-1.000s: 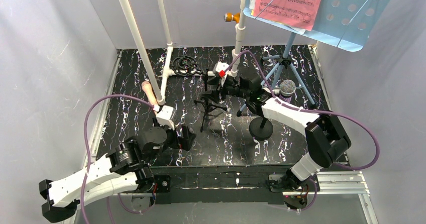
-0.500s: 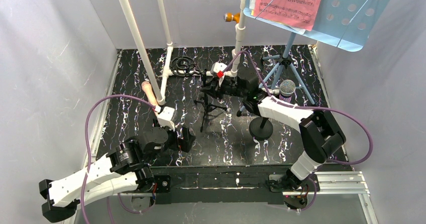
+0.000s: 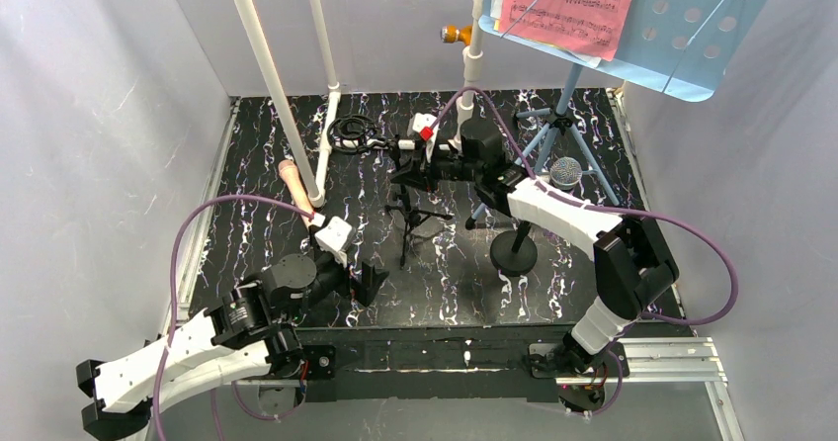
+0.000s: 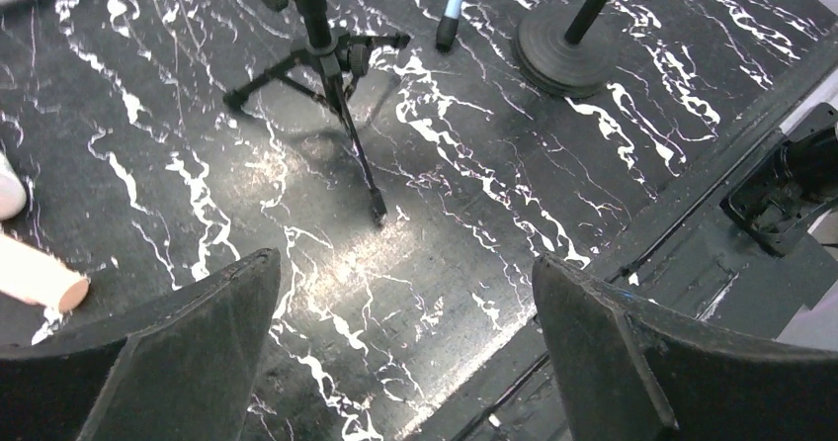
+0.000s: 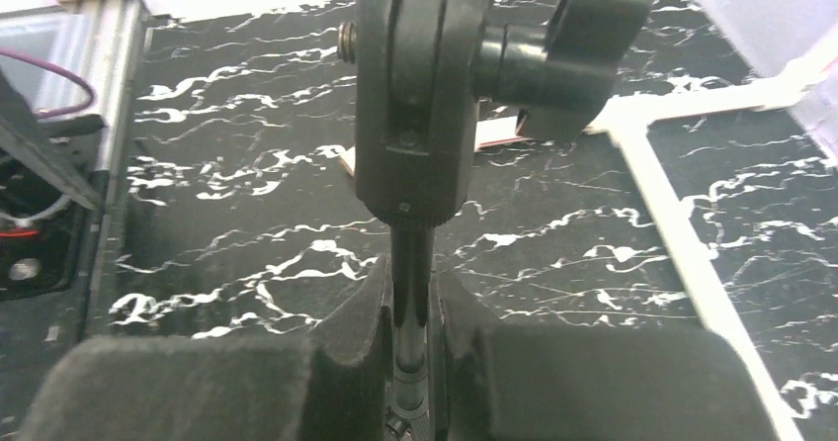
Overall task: Pack up the instrument practice props
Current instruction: Pick up the microphone stand at the center of the board.
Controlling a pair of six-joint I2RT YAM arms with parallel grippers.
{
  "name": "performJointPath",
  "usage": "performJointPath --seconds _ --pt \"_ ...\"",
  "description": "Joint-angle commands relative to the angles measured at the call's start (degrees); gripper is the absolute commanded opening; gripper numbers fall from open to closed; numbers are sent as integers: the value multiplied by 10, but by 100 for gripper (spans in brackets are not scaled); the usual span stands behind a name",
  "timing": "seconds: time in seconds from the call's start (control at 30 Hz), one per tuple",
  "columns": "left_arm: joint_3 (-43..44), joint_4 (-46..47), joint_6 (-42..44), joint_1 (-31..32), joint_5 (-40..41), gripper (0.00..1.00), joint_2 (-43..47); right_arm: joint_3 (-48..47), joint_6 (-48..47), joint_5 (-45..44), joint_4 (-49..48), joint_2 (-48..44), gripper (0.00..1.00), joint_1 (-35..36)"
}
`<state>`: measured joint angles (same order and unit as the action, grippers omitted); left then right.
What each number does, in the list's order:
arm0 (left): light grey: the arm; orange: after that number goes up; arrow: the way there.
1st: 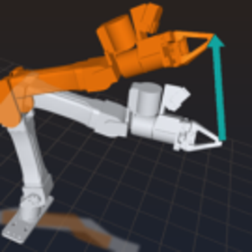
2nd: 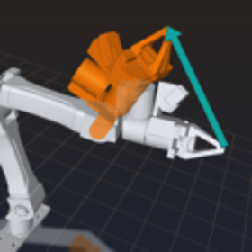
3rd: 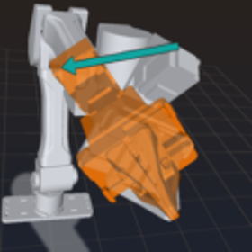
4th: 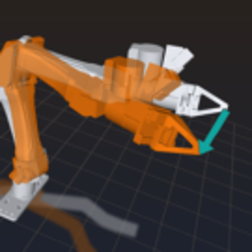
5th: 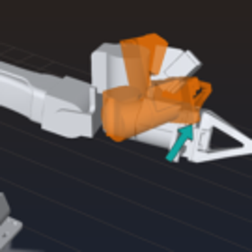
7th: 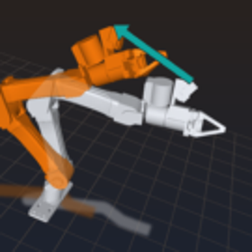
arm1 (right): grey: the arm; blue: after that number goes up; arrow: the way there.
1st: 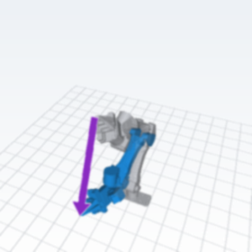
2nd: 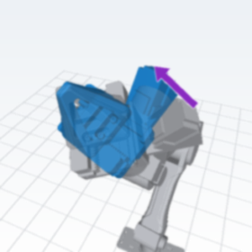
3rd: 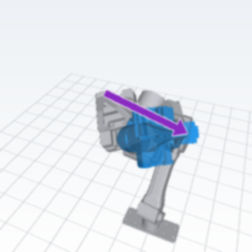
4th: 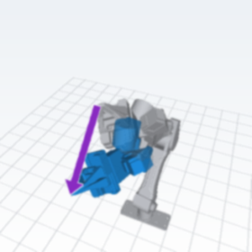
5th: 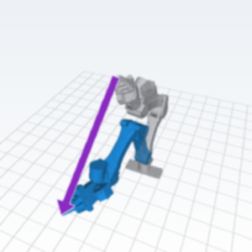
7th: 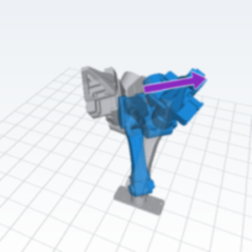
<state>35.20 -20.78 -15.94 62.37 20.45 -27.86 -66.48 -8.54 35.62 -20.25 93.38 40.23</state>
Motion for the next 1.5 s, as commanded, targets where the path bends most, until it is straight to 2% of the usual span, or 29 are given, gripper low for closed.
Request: performJointPath --seconds 0.0,0.2,0.23,0.33,0.53,0.7,0.9,1.1,1.17,1.3,1.37,1.47 --pt "-35 60 95 1 -34 98 47 -85 42 63 53 -28 1 5" --pt "-122 197 179 1 -54 98 106 -138 67 116 140 -33 1 6" --pt "-133 240 202 0 -58 98 108 -143 71 123 150 -33 1 6" --pt "-139 275 231 0 -58 98 97 -160 76 155 186 -24 1 6" --pt "-159 342 227 0 -11 98 82 -211 62 201 274 3 1 6" --pt "-189 414 209 0 11 97 70 -229 62 220 295 16 1 6" --pt "-208 518 149 -3 38 97 21 -237 61 239 310 19 1 5" --pt "-194 571 97 -33 -13 98 -49 -230 58 244 307 13 1 2" --pt "-194 576 48 -69 -53 98 -57 -224 59 245 301 10 1 0" --pt "-197 590 -86 -196 -196 97 -79 -213 69 248 285 5 1 -5" --pt "-199 611 -123 -216 -253 98 -86 -209 72 249 280 3 1 -6" --pt "-193 612 -153 -220 -271 98 -87 -203 76 248 270 3 1 -7"
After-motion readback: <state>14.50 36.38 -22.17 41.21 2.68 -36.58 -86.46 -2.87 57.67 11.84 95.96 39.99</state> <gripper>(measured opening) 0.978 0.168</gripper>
